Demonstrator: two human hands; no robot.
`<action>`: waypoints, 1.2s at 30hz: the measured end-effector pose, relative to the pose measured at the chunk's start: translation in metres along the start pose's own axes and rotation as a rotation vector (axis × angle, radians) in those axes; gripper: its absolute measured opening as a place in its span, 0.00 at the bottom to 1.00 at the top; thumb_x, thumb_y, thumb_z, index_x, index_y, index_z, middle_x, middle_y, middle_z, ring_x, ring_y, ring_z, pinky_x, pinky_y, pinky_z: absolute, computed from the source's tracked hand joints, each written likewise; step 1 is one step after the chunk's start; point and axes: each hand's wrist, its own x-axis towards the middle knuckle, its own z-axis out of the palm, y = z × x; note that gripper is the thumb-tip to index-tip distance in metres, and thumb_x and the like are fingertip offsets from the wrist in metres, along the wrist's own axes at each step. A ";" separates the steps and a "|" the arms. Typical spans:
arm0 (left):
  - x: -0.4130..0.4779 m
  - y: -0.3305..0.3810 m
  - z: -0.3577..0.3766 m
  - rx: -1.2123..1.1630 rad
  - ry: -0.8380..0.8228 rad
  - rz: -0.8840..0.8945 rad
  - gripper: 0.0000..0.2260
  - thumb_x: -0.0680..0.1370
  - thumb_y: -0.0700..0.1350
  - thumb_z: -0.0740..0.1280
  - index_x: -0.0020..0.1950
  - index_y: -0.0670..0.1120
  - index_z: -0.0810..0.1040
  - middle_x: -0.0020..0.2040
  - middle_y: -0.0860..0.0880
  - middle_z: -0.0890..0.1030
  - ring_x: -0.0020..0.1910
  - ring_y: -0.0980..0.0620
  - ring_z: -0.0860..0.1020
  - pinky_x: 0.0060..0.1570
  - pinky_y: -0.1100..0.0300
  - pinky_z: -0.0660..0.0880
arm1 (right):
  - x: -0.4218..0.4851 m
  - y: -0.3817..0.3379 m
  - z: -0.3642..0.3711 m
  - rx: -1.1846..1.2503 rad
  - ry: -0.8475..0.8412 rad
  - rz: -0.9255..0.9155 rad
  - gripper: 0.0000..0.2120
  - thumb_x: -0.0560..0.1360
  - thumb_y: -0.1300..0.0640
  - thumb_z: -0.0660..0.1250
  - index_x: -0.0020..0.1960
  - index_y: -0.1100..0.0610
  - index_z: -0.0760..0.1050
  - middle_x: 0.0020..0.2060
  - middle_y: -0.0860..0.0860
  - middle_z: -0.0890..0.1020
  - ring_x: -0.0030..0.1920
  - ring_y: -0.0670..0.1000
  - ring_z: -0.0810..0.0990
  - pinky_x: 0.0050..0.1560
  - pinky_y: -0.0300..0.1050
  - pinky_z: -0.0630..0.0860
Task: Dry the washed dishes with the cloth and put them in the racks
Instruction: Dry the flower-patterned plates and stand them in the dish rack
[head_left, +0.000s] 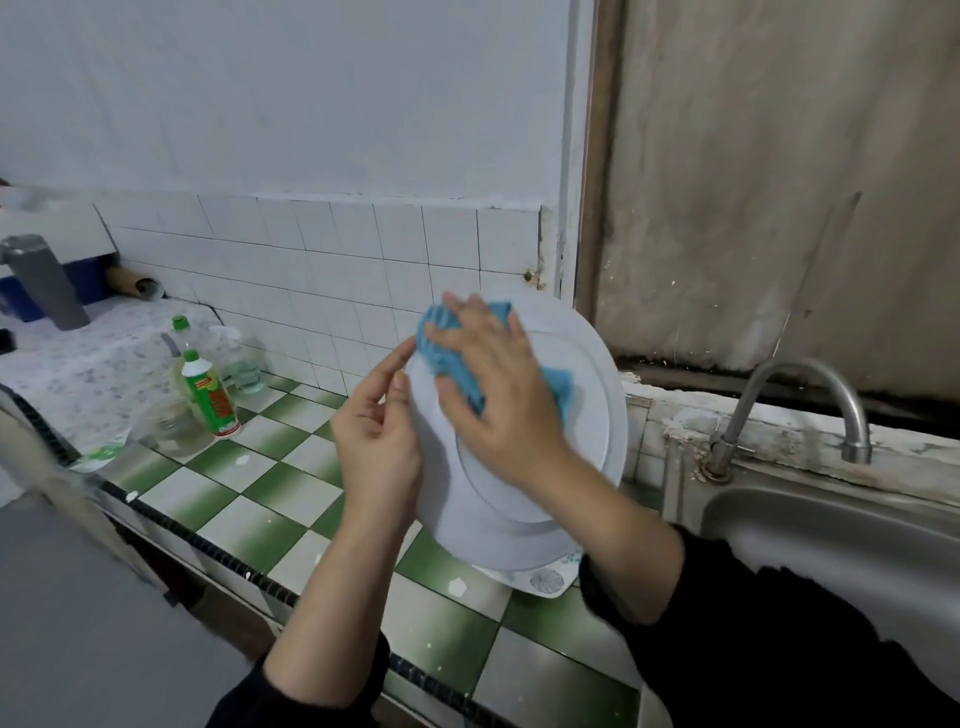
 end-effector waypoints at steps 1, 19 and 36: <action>0.002 -0.001 -0.004 0.006 0.022 -0.002 0.14 0.83 0.36 0.58 0.57 0.49 0.81 0.27 0.56 0.77 0.28 0.57 0.72 0.31 0.69 0.70 | -0.014 -0.001 0.004 -0.034 -0.024 -0.047 0.19 0.78 0.51 0.59 0.68 0.54 0.73 0.74 0.53 0.68 0.77 0.54 0.60 0.77 0.56 0.51; 0.036 0.001 -0.023 -0.042 0.227 0.017 0.13 0.80 0.42 0.64 0.52 0.59 0.83 0.27 0.56 0.75 0.29 0.58 0.69 0.32 0.65 0.71 | -0.056 0.044 0.014 -0.089 0.011 0.026 0.24 0.80 0.48 0.54 0.75 0.53 0.62 0.77 0.55 0.61 0.79 0.53 0.53 0.77 0.61 0.51; 0.021 -0.011 -0.012 -0.061 0.191 -0.002 0.12 0.78 0.47 0.64 0.50 0.63 0.84 0.39 0.46 0.71 0.37 0.47 0.66 0.37 0.60 0.68 | -0.034 0.053 0.006 -0.091 -0.065 -0.051 0.26 0.80 0.50 0.53 0.76 0.54 0.61 0.77 0.53 0.60 0.79 0.52 0.54 0.77 0.59 0.51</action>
